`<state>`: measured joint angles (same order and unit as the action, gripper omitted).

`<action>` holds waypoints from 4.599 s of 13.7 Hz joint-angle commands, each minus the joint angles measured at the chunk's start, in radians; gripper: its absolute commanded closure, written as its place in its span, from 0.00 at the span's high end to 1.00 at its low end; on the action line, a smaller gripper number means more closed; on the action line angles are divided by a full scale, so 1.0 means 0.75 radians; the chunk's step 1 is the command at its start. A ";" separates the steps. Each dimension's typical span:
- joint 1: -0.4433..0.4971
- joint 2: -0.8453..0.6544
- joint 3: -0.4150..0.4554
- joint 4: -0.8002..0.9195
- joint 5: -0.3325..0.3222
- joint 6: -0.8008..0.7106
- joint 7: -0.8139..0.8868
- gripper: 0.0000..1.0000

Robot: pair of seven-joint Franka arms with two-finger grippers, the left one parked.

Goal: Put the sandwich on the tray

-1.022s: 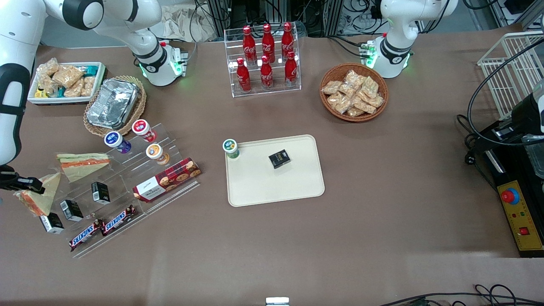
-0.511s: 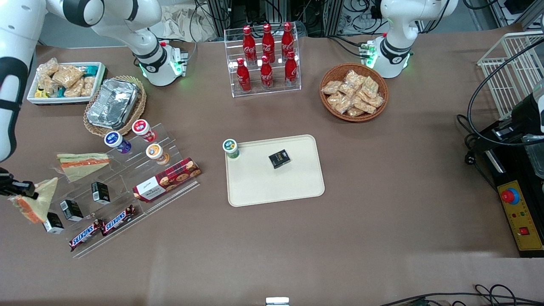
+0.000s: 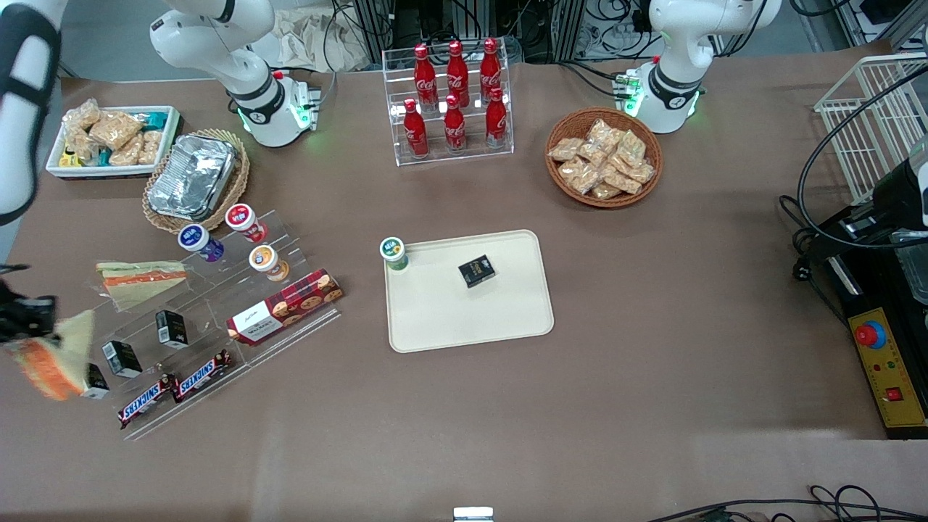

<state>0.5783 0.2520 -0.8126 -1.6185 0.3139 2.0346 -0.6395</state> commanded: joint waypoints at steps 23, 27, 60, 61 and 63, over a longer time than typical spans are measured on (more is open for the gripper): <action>0.923 0.649 0.351 -0.018 -0.024 0.655 -0.129 0.01; 0.833 0.728 0.410 -0.018 -0.020 0.768 -0.364 0.01; -0.249 -0.096 0.277 0.000 -0.001 -0.336 0.252 1.00; -0.351 -0.121 0.363 0.000 -0.034 -0.346 0.411 1.00; -0.582 -0.205 0.604 -0.014 -0.256 -0.355 0.515 1.00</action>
<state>0.2654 0.1741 -0.5081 -1.6132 0.2353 1.7917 -0.3616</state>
